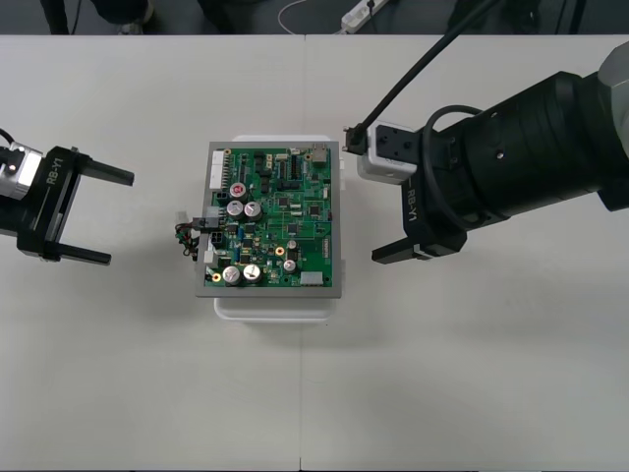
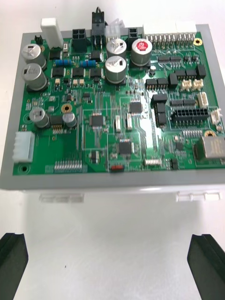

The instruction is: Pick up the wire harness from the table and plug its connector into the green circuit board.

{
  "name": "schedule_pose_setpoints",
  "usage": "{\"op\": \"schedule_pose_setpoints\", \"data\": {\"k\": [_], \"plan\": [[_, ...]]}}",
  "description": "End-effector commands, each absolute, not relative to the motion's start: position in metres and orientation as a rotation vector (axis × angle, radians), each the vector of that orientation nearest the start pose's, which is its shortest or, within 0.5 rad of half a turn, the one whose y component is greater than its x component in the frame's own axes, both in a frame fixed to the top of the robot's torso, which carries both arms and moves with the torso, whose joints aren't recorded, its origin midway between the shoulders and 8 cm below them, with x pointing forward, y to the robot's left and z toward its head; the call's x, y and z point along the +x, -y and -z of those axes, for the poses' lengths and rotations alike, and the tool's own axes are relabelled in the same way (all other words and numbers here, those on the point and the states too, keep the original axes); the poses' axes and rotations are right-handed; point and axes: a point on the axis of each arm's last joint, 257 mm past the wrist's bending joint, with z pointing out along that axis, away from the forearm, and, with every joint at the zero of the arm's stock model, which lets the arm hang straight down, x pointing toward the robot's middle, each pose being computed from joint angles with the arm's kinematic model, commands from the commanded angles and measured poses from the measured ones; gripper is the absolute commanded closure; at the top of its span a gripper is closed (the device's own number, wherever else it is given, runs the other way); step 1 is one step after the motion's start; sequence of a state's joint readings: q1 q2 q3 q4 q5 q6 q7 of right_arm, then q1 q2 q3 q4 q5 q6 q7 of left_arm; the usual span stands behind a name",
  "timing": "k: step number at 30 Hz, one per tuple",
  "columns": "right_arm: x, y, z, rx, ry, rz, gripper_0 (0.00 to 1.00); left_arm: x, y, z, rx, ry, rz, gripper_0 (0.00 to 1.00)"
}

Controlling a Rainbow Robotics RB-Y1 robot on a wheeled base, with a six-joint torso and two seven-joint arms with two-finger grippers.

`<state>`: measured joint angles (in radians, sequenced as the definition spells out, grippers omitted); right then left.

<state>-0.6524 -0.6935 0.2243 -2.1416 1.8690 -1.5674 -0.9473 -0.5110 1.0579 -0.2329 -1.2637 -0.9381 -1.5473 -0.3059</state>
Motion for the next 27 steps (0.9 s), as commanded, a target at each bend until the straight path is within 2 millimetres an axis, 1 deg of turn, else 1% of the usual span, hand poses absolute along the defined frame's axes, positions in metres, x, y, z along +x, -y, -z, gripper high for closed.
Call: {"op": "schedule_pose_setpoints", "data": {"k": [1, 6, 11, 14, 17, 21, 22, 27], "plan": [[0.385, 0.082, 0.078, -1.824, -1.582, -0.190, 0.00, 0.411, -0.245, 0.076, 1.736, -1.223, 0.601, 0.00], [0.382, 0.096, 0.075, -1.842, -1.592, -0.181, 0.00, 0.408, -0.242, 0.071, 1.722, -1.255, 0.622, 0.00], [0.382, 0.109, 0.075, -1.867, -1.597, -0.152, 0.00, 0.410, -0.248, 0.066, 1.745, -1.258, 0.546, 0.00], [0.382, 0.115, 0.074, -1.878, -1.596, -0.137, 0.00, 0.409, -0.247, 0.064, 1.733, -1.273, 0.555, 0.00], [0.383, 0.125, 0.074, -1.899, -1.601, -0.107, 0.00, 0.404, -0.243, 0.063, 1.718, -1.292, 0.574, 0.00], [0.381, 0.131, 0.075, -1.918, -1.601, -0.098, 0.00, 0.402, -0.240, 0.061, 1.717, -1.296, 0.544, 0.00], [0.381, 0.135, 0.074, -1.924, -1.604, -0.092, 0.00, 0.400, -0.238, 0.060, 1.713, -1.298, 0.532, 0.00], [0.378, 0.142, 0.077, -1.929, -1.632, -0.164, 0.00, 0.396, -0.232, 0.059, 1.700, -1.312, 0.523, 0.00]]}}
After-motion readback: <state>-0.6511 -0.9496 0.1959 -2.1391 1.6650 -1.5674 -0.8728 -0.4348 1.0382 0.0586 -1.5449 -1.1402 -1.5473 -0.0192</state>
